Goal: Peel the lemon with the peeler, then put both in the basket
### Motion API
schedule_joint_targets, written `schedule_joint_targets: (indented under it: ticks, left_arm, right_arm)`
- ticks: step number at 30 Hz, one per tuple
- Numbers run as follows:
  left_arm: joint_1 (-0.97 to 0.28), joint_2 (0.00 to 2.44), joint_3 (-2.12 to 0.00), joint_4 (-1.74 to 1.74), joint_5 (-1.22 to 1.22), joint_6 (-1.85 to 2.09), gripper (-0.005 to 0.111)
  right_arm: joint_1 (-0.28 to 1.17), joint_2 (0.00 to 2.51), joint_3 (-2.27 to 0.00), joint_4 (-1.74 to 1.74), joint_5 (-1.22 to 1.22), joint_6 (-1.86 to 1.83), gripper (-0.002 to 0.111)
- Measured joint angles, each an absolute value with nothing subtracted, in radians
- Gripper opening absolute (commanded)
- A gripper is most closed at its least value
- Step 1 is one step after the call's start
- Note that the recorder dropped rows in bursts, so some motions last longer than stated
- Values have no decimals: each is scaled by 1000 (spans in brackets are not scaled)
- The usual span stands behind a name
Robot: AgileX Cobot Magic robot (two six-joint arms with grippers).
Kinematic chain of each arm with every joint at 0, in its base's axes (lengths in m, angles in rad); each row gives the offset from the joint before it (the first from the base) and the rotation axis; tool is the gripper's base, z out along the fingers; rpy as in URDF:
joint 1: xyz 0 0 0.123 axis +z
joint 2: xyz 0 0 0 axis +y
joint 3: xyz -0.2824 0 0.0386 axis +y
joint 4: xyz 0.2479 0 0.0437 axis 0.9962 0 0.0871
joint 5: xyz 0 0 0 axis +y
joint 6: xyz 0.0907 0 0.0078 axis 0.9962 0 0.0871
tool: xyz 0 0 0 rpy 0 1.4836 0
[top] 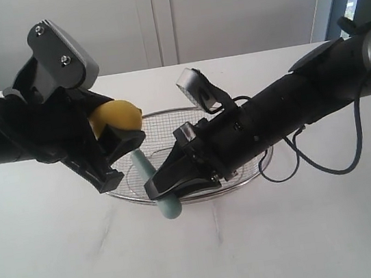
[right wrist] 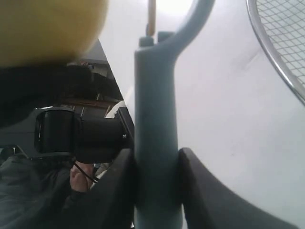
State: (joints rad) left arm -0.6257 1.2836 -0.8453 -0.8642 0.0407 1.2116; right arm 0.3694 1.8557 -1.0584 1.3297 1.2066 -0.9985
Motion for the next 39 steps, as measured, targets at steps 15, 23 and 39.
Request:
schedule_joint_targets:
  ticks: [15,23,39]
  left_arm:
    - [-626,1282,-845,-864,37,1212,0]
    - [-626,1282,-845,-864,37,1212,0]
    - [-626,1282,-845,-864,41,1212,0]
  right_arm:
    - [367,1856,-1058,1339,1207,-1013,0]
    - [354,1856,-1058,1342,1209,-1013,0]
    - [289,1839,-1058,1344,1208,-1013,0]
